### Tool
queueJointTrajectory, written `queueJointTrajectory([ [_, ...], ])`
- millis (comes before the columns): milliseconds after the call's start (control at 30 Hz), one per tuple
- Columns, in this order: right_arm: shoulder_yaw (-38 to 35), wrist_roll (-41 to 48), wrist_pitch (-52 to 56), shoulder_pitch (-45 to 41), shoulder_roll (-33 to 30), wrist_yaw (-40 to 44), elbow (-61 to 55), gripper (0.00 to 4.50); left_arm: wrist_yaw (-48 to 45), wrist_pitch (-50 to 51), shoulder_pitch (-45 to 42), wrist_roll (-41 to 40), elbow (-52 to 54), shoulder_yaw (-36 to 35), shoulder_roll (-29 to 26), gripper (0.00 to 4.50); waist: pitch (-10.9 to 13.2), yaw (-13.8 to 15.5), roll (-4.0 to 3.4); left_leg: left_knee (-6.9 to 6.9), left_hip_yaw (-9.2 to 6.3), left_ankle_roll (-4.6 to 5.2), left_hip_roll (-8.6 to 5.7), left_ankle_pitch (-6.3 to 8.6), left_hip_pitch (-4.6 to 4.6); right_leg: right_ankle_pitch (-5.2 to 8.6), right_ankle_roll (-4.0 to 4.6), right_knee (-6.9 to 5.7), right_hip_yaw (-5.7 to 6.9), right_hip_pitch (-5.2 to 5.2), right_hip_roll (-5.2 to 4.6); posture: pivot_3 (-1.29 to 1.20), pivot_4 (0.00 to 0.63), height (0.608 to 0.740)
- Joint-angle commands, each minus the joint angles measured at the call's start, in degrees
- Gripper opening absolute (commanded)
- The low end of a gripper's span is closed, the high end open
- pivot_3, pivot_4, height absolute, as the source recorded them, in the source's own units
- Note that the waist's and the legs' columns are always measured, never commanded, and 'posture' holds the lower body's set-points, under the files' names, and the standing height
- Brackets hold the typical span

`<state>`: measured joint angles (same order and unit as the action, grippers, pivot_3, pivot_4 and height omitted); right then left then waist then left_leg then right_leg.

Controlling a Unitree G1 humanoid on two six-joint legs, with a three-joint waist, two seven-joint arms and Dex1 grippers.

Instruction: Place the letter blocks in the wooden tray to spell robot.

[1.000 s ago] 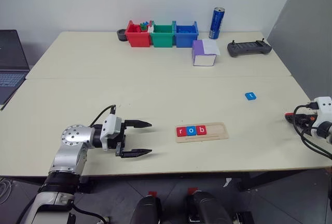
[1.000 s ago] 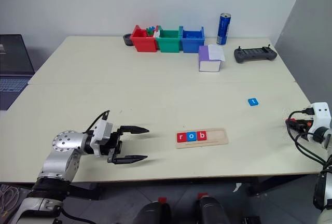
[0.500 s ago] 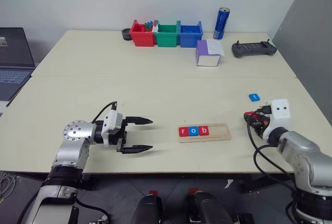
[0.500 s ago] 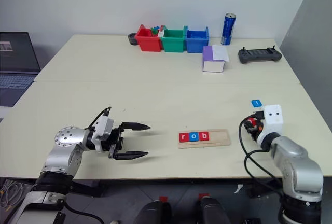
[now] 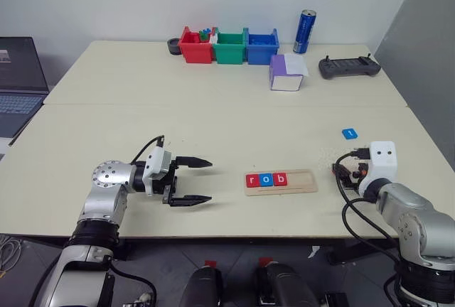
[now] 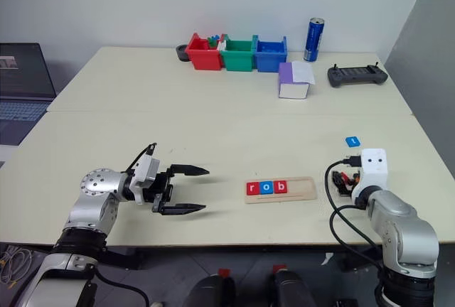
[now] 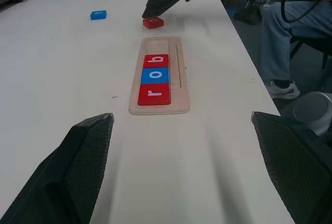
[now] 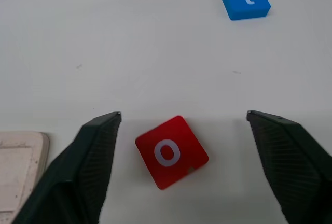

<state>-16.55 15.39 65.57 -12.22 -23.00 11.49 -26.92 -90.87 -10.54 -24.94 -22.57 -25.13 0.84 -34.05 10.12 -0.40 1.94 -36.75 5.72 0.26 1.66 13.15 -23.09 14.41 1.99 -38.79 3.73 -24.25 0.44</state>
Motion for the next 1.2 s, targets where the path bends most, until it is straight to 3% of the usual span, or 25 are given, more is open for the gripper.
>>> queueJointTrajectory([
  [33,-1.3,2.7,-1.8,-3.9,-9.2,7.9,1.2,4.47,0.0,-0.9,0.3,-0.3,0.9,-0.8,-0.4,4.5,0.0,0.1,0.0,-0.01,0.0,0.0,0.0,0.0,0.0,0.0,0.0,0.02,0.0,0.01,0.0,0.0,0.15,0.74],
  [100,1.1,2.8,-10.0,-4.6,-18.1,18.4,6.3,4.47,0.4,-0.7,0.2,-0.3,1.4,-0.7,-0.2,4.5,0.0,0.1,0.02,0.01,-0.03,0.01,-0.01,0.01,-0.02,0.0,0.0,0.1,0.04,0.02,0.0,0.0,0.15,0.74],
  [233,12.3,-0.6,-35.7,-4.4,-33.9,47.6,22.5,4.47,0.9,-0.6,0.8,-0.2,2.7,-0.4,0.0,4.5,0.0,0.2,0.02,0.08,-0.13,0.18,0.0,0.11,-0.04,0.0,0.0,0.4,0.15,0.11,0.06,0.0,0.15,0.74],
  [333,20.2,-5.2,-51.0,-12.1,-37.6,61.9,39.2,4.47,0.9,-0.8,0.9,-0.2,2.8,-0.6,-0.1,4.5,0.1,-0.1,0.02,0.14,-0.18,0.23,0.14,0.14,-0.05,-0.04,-0.08,0.73,0.17,0.21,0.24,0.0,0.15,0.74],
  [433,27.1,-11.0,-64.3,-24.9,-35.8,71.3,55.8,4.47,1.3,-0.8,1.4,-0.1,3.5,-1.0,-0.5,4.5,0.1,-0.7,-0.07,0.1,-0.06,0.23,0.12,0.13,-0.09,-0.06,-0.09,0.69,0.04,0.13,0.25,0.0,0.15,0.74],
  [667,34.6,-18.2,-83.0,-39.4,-30.9,80.4,78.8,4.47,2.9,-0.1,4.9,-0.8,7.3,-1.9,-1.4,4.5,0.1,-1.1,-0.07,0.09,-0.06,0.2,0.17,0.12,-0.08,-0.06,-0.05,0.67,0.03,0.15,0.26,0.0,0.15,0.74],
  [933,40.7,-24.4,-95.1,-44.9,-28.2,80.1,90.2,4.47,4.3,0.5,7.2,-1.0,10.1,-2.3,-2.2,4.5,0.2,-1.0,-0.15,-0.08,0.04,0.2,0.05,0.12,-0.08,-0.06,-0.03,0.5,-0.02,0.15,0.06,0.0,0.15,0.74],
  [1200,39.8,-27.0,-97.9,-47.0,-24.4,79.8,94.8,4.47,5.5,1.7,8.9,-1.7,12.2,-3.3,-3.6,4.5,0.2,-1.2,-0.15,-0.16,0.29,0.19,0.02,0.12,0.18,0.05,0.16,-0.07,-0.21,0.13,-0.02,0.0,0.15,0.74],
])
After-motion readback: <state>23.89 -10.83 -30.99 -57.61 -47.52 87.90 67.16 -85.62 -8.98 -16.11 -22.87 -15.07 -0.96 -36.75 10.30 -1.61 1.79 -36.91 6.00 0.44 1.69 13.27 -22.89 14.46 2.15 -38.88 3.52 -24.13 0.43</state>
